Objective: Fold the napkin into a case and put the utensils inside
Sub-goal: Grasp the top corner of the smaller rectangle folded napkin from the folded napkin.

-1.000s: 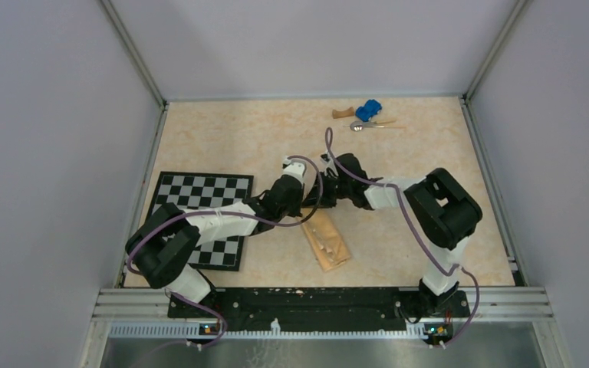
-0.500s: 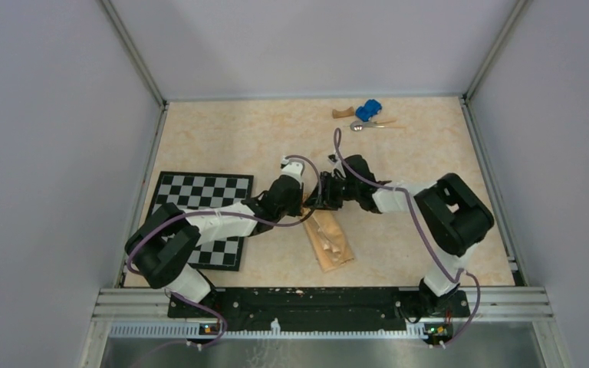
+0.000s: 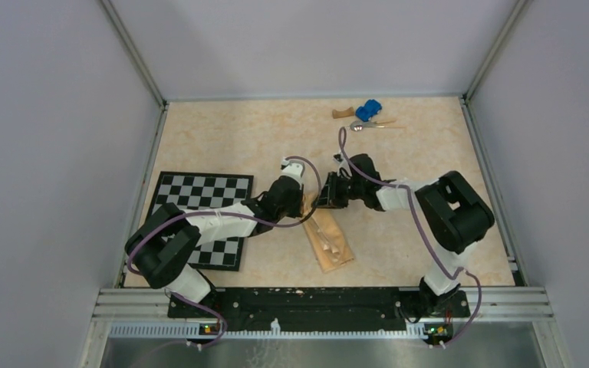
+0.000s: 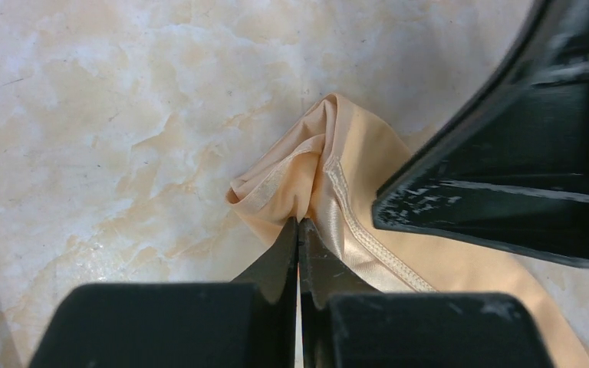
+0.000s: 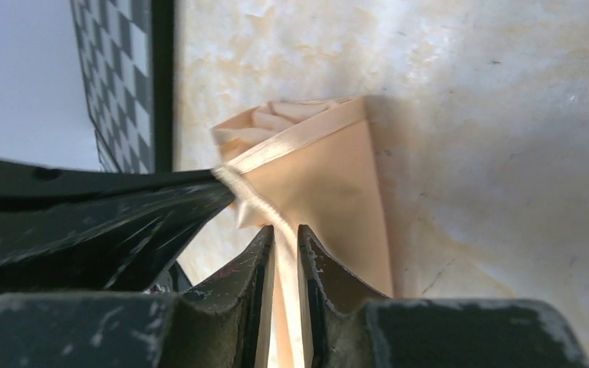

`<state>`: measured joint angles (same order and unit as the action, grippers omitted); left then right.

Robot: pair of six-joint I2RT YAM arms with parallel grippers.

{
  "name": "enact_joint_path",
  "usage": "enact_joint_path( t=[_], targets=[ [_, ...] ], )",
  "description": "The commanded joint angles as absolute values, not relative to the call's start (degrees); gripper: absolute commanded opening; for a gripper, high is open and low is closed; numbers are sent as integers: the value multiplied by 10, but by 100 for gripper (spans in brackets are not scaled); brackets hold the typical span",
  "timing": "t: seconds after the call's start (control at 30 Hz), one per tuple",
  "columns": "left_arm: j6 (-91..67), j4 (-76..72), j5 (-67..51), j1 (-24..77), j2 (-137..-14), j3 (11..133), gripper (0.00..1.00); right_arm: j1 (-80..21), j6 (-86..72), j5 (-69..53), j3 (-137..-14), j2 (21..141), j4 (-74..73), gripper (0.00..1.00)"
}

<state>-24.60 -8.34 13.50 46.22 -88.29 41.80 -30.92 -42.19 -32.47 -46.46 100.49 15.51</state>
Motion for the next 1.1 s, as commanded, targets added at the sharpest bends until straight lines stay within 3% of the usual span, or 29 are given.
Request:
enact_joint_path(
  t=[0.0, 0.23, 0.47, 0.63, 0.93, 1.07],
  targets=[
    [-254, -96, 125, 463, -882, 432, 0, -327, -426, -322, -508, 1052, 196, 16],
    [-265, -96, 104, 462, -902, 451, 0, -377, -464, -287, -539, 1094, 221, 15],
    [-266, -89, 123, 461, -880, 438, 0, -338, -442, -302, -474, 1028, 205, 27],
    [-267, -85, 126, 462, -877, 434, 0, -327, -433, -321, -458, 995, 200, 28],
    [-265, -88, 117, 462, -874, 435, 0, -335, -461, -336, -486, 1041, 242, 10],
    [-265, -99, 104, 462, -877, 436, 0, -345, -493, -335, -502, 1076, 288, 7]
  ],
)
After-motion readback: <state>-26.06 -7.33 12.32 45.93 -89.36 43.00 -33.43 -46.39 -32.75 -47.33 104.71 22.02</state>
